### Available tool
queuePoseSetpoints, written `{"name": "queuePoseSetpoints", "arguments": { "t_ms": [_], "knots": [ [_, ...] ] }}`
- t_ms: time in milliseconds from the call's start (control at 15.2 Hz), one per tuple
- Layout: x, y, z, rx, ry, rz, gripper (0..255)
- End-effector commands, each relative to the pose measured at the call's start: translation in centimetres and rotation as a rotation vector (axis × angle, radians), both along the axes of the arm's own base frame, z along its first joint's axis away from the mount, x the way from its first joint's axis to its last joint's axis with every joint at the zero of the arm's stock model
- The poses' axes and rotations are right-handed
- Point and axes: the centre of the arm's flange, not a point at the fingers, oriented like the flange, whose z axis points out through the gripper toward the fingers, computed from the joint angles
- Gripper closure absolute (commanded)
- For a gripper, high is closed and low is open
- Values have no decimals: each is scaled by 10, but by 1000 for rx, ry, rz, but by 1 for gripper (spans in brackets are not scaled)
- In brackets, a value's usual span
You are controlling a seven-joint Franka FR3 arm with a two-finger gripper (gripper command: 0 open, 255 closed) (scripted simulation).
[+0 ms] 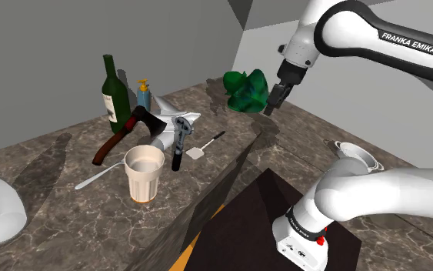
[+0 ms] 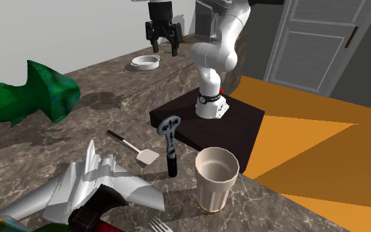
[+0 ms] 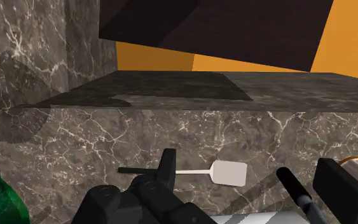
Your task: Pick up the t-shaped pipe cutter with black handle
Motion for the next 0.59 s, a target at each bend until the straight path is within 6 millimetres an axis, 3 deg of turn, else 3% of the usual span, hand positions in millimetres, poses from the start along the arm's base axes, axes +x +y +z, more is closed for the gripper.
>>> {"name": "queuePoseSetpoints", "arguments": {
  "t_ms": [0,528],
  "knots": [
    [0,0,0,0,0,0,0],
    [102,80,-15,-24,211,-58,0]
  ]
}}
